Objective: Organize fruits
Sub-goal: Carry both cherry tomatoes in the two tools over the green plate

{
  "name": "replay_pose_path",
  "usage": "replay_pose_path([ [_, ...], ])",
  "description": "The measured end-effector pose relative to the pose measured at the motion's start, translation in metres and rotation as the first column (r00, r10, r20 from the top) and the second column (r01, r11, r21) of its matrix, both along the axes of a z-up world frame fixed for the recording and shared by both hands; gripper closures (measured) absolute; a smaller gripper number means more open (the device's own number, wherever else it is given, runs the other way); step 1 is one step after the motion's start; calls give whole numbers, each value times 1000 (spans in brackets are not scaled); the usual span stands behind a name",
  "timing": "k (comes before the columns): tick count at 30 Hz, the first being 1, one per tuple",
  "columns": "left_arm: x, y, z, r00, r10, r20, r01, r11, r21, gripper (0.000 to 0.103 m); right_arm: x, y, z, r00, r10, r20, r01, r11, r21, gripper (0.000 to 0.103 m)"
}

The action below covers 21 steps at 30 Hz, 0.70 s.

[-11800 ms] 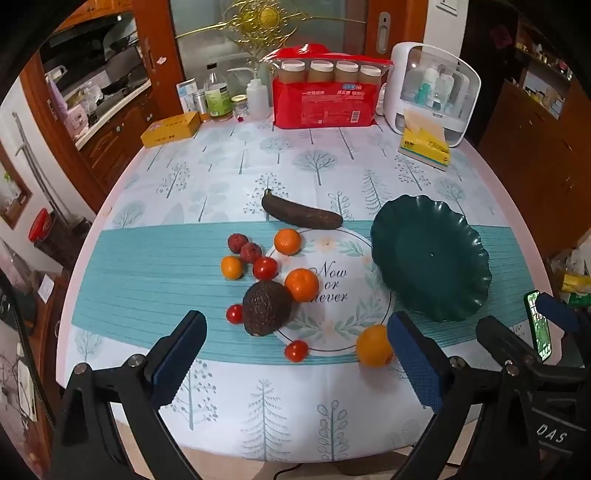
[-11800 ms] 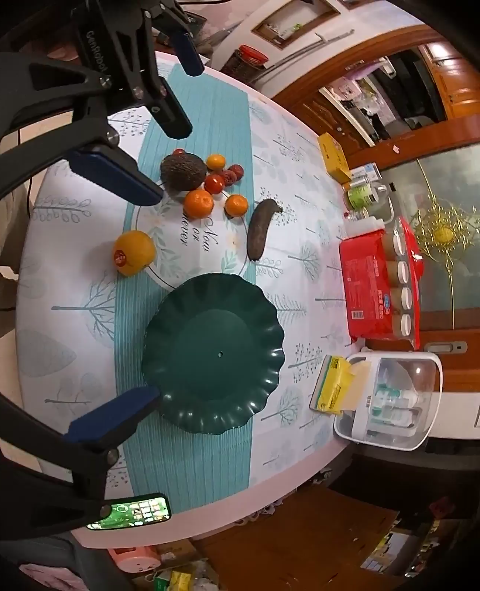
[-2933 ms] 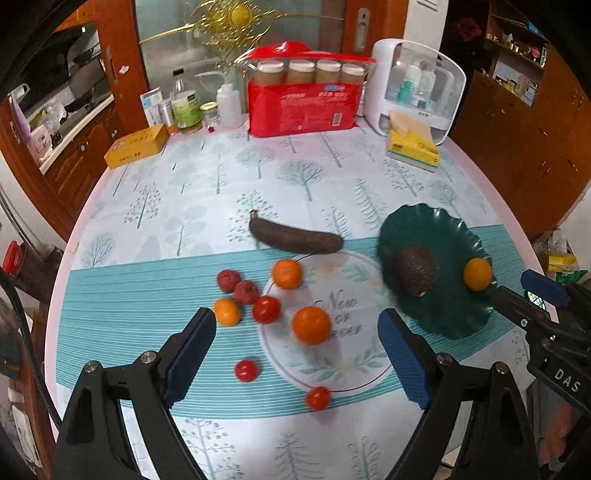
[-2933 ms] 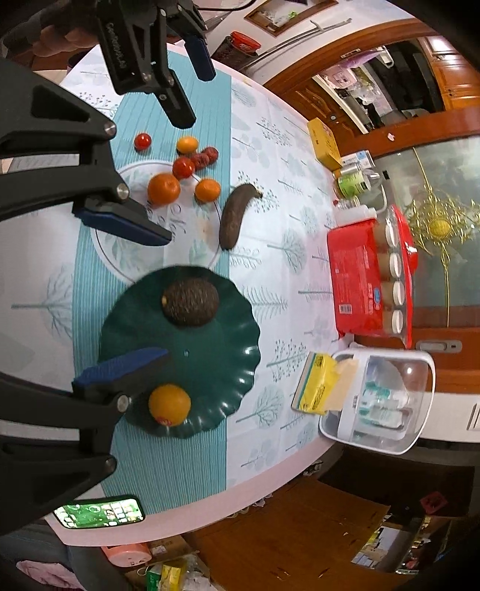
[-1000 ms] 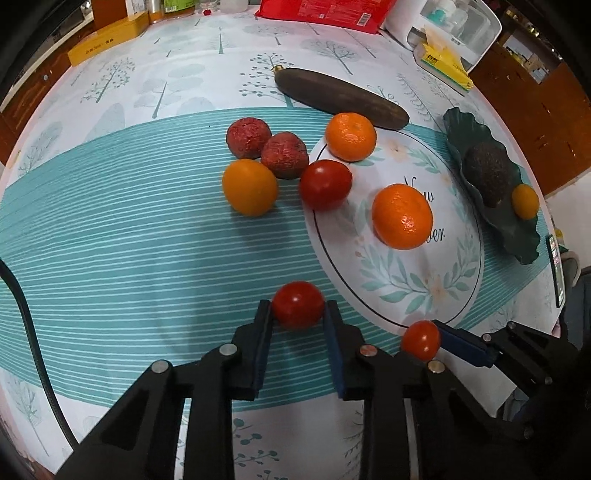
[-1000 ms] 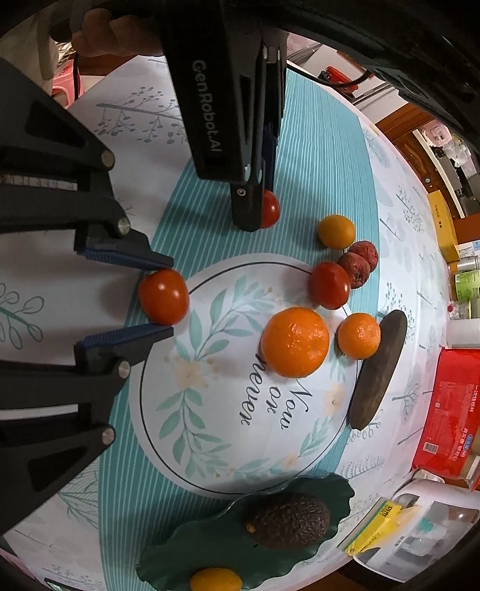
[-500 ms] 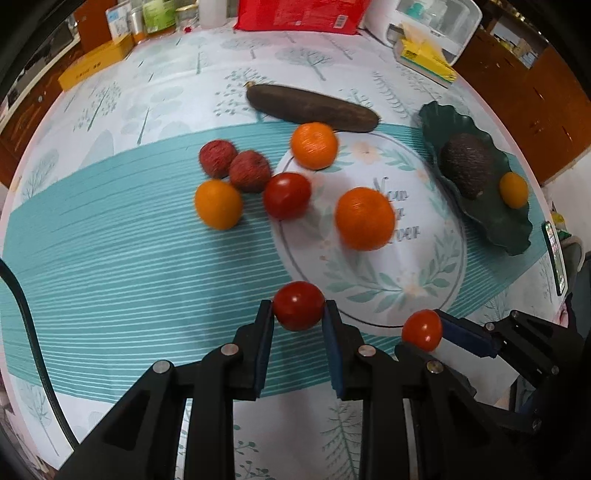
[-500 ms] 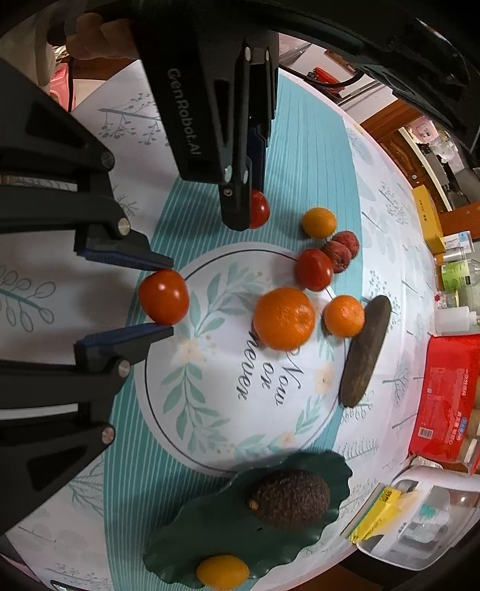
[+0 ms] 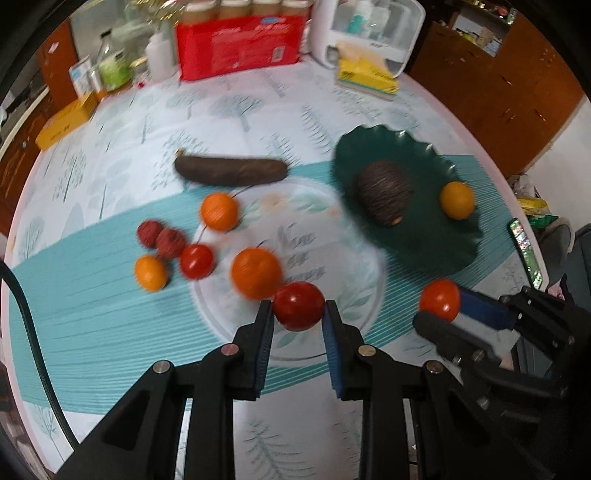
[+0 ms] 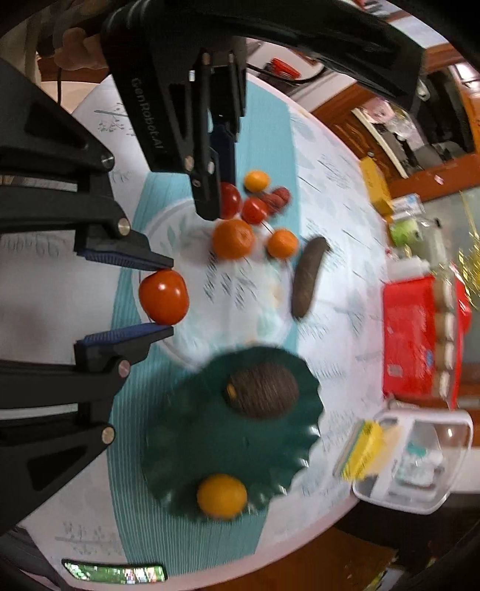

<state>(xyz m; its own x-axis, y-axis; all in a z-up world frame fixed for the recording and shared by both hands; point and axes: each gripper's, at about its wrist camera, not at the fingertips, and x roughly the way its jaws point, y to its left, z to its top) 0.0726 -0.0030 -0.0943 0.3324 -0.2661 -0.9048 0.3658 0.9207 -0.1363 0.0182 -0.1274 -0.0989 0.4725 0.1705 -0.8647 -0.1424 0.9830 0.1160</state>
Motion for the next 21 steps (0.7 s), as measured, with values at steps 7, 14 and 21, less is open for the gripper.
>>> replay_pose_path([
  [7, 5, -44, 30, 999, -25, 41, 25, 1000, -18, 78, 3, -56, 36, 996, -65, 59, 64, 998, 17, 74],
  [14, 27, -92, 61, 995, -22, 94, 26, 999, -34, 78, 22, -111, 64, 989, -104, 103, 104, 995, 10, 74],
  [21, 60, -137, 86, 990, 0, 138, 5, 999, -38, 78, 56, -154, 99, 977, -121, 178, 126, 992, -17, 74],
])
